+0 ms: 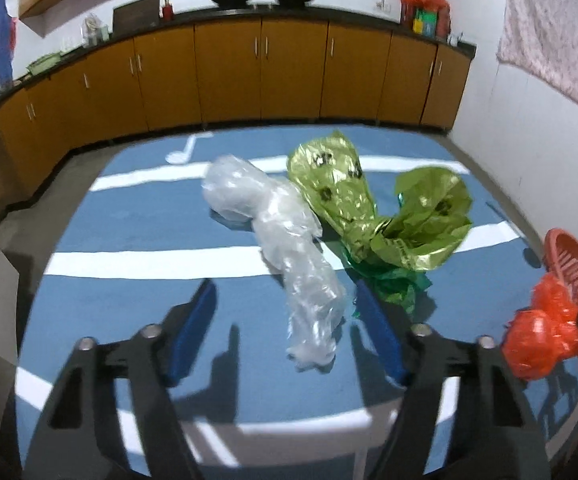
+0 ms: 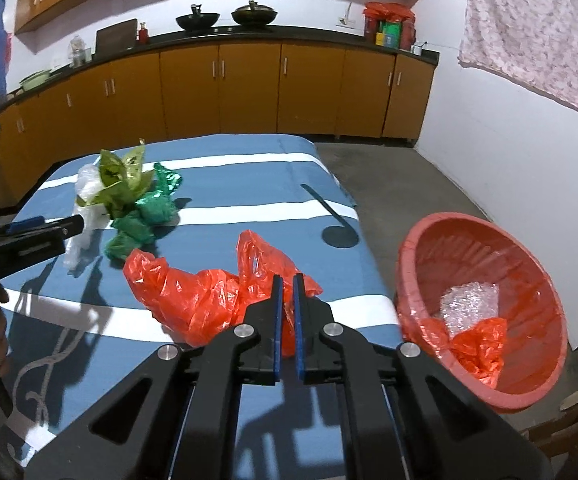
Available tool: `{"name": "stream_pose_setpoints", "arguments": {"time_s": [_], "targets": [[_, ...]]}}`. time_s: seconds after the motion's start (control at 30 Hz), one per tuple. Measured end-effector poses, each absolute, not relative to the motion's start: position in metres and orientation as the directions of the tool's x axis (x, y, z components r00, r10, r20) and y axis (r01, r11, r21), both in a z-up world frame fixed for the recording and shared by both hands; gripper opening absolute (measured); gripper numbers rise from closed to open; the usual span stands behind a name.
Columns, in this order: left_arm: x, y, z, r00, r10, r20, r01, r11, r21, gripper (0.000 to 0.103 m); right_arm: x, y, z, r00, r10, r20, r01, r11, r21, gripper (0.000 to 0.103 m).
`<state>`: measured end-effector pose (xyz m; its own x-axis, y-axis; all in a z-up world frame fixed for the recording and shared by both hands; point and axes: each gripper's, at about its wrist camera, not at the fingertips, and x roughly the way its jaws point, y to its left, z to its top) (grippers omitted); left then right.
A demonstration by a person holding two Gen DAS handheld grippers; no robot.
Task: Collect trash
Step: 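Grasp the clear bag with the left tool while the right tool grasps a red bag, then carry the clear bag and red bag over the basket with both tools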
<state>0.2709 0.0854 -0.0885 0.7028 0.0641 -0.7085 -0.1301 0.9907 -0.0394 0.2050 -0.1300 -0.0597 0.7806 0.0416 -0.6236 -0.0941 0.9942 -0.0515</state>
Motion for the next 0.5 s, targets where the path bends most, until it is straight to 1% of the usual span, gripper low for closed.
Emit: {"name": "stream_pose_setpoints", "arguments": {"time_s": [0.07,0.1,0.13,0.17,0.2,0.23,0.33,0.5], "targets": [[0.282,0.085,-0.097,0.68,0.061,-0.731,-0.139,0.989,-0.046,0.055,0.207,-0.134,-0.061,0.779,0.041,-0.625,-0.091,0.995,-0.049,0.005],[0.284,0.086,-0.1,0.673,0.059,-0.737,-0.141,0.989,-0.049,0.048,0.207,-0.135,-0.061,0.779,0.041,-0.625,-0.091,0.995,-0.049,0.005],[0.286,0.087,-0.102,0.665,0.056,-0.744,-0.143,0.988,-0.054,0.038,0.207,-0.135,-0.061,0.779,0.041,-0.626,-0.091,0.995,-0.048,0.005],[0.289,0.088,-0.106,0.656,0.047,-0.754,-0.142,0.988,-0.062,0.033,0.207,-0.136,-0.061,0.779,0.043,-0.626,-0.092,0.995,-0.046,0.005],[0.29,0.089,-0.108,0.649,0.041,-0.76,-0.14,0.988,-0.066,0.019,0.207,-0.136,-0.061,0.779,0.045,-0.625,-0.093,0.995,-0.044,0.005],[0.29,0.089,-0.109,0.645,0.037,-0.763,-0.138,0.988,-0.069,0.013,0.207,-0.136,-0.061,0.78,0.047,-0.624,-0.094,0.995,-0.042,0.005],[0.286,0.093,-0.107,0.659,0.043,-0.751,-0.133,0.989,-0.059,0.008,0.206,-0.136,-0.058,0.785,0.053,-0.617,-0.098,0.994,-0.039,0.005],[0.268,0.099,-0.092,0.7,0.071,-0.711,-0.126,0.992,-0.024,0.007,0.202,-0.134,-0.051,0.796,0.059,-0.603,-0.104,0.994,-0.04,0.004]]}}
